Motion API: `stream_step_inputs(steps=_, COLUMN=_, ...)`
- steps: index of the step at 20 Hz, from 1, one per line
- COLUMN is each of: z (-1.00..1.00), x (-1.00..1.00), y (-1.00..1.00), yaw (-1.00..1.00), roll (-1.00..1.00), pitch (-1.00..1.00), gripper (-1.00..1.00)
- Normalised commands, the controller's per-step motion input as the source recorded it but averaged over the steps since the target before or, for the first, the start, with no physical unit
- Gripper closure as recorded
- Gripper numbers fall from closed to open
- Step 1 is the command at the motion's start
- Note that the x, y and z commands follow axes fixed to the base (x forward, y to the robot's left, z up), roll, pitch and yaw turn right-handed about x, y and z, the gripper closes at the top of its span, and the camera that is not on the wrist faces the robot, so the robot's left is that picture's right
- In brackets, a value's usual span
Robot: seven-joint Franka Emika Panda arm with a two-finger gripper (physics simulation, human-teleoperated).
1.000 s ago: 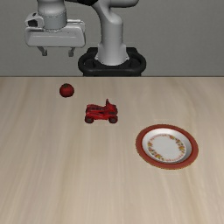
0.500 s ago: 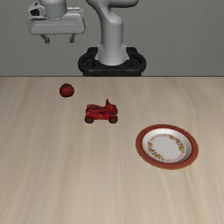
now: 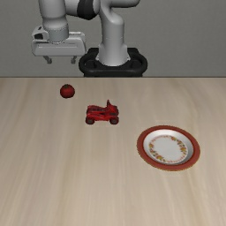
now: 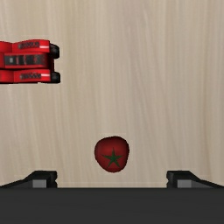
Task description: Pick up the tomato and put it on the plate
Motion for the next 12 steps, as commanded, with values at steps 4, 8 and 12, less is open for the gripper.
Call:
stream_step_inputs(steps=4, z=-1.0, x=0.0, y=0.0, yaw=0.0, roll=0.0, pitch=0.0, gripper=-1.0)
stream_step_inputs(steps=8, z=-1.0, x=0.0, y=0.0, yaw=0.0, roll=0.0, pitch=0.0, gripper=-1.0)
stream_step_inputs(steps=12, z=-1.0, x=0.0, y=0.0, yaw=0.0, roll=0.0, pitch=0.0, gripper=-1.0)
